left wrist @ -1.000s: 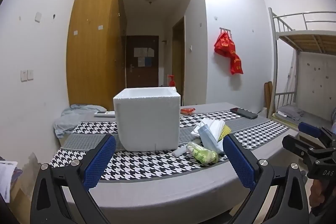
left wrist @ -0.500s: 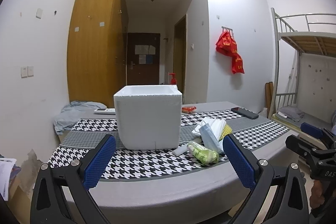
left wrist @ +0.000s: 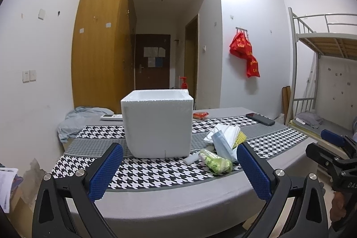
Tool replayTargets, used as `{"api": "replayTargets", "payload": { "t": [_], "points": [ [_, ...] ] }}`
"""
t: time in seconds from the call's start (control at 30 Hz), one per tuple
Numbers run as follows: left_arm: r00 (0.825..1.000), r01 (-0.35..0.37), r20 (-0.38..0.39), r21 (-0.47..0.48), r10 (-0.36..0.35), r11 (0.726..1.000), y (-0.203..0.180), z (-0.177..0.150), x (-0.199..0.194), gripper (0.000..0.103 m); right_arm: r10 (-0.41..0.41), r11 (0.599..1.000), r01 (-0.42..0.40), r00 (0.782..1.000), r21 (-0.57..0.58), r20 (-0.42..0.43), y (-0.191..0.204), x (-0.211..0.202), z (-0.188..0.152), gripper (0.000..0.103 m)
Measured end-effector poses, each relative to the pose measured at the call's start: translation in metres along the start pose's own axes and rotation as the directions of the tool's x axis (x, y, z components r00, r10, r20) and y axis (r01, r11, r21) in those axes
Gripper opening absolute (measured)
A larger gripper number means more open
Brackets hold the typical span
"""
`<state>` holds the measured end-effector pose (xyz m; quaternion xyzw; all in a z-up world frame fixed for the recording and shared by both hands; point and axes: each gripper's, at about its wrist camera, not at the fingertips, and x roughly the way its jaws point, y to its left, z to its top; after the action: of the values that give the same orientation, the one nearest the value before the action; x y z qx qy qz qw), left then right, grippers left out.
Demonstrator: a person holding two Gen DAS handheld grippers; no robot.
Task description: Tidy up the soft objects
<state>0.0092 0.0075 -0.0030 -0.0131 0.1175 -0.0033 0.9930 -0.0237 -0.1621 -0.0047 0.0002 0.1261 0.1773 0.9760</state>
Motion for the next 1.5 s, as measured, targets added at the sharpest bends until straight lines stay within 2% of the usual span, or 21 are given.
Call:
{"api": "replayTargets", "payload": {
  "t": [0.83,1.3,1.5],
  "points": [
    [1.000,-0.007,-0.006,-0.007,0.007,1.000,0.003,-0.001,0.004,0.102,0.002,1.000,-0.002,1.000,-0.017,-0.002,0.001,0.005,0.003,0.103],
    [0.998,0.022,-0.055,0.019,-0.021,1.000,-0.002,-0.003,0.037,0.102,0.018,1.000,-0.019,0.998,-0.014,-0.056,-0.005,0.039,0.001,0.103],
    [0.992,0.068,-0.108,0.024,-0.065,0.997,-0.011,-0.008,0.061,0.102,0.016,1.000,-0.017,0.996,-0.010,-0.093,-0.013,0.056,-0.001,0.103]
  ]
}}
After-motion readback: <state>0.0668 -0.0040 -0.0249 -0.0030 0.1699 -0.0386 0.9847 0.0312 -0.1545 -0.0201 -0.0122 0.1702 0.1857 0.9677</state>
